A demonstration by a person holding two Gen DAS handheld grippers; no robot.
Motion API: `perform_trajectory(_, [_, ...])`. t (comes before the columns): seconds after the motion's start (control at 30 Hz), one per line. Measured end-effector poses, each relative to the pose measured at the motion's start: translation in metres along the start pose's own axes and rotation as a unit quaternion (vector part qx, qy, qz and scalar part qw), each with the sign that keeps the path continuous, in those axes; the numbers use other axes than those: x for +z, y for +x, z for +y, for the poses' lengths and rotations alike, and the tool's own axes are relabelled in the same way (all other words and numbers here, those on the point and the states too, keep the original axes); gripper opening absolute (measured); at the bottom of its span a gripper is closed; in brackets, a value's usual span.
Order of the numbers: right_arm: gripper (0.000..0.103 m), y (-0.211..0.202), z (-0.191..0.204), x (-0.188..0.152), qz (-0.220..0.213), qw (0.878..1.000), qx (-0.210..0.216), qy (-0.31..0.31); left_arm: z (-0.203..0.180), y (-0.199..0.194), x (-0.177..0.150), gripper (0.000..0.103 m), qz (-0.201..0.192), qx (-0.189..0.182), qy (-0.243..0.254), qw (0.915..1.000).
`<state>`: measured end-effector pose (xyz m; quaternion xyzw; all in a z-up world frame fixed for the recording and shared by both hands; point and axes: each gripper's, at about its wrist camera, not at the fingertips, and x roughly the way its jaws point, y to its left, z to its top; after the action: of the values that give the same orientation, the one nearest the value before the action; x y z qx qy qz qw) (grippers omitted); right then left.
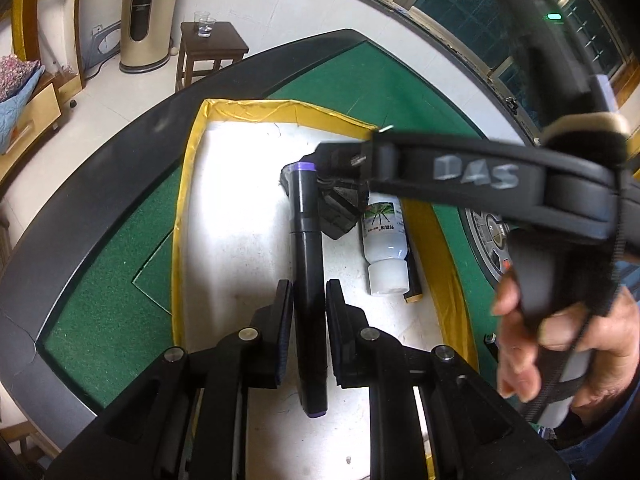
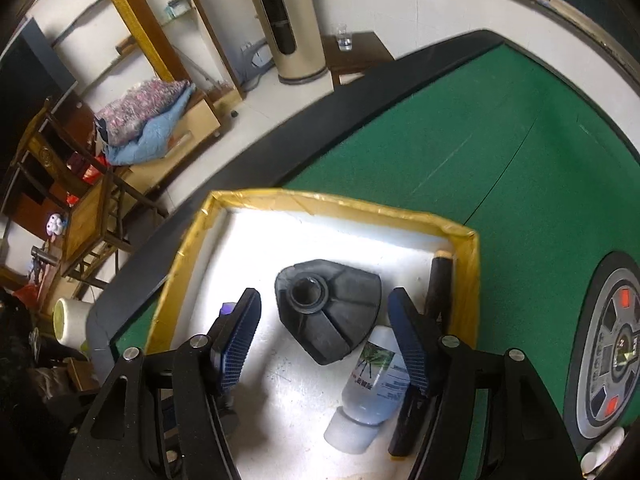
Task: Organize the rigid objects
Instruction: 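Open the left tool to drop the marker while the right tool releases the black part, then move both tools back toward the remaining objects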
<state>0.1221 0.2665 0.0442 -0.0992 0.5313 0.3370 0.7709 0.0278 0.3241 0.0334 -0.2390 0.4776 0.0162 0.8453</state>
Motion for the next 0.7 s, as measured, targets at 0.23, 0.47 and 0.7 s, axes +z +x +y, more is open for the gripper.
perform_trajectory(0.23, [0.067, -0.057, -0.019, -0.022, -0.049, 0.998, 0.035, 0.030, -0.008, -0.011, -0.004, 0.025, -0.005, 0.000, -0.004, 1.0000])
perform_trajectory(0.47, [0.067, -0.113, -0.065, -0.092, -0.088, 0.990, 0.047, 0.095, -0.031, -0.032, -0.009, 0.035, -0.036, -0.005, -0.002, 0.9993])
perform_trajectory(0.7, [0.067, -0.176, -0.150, -0.165, -0.131, 0.979, 0.032, 0.153, -0.096, -0.039, -0.028, 0.035, -0.026, -0.038, 0.060, 0.9971])
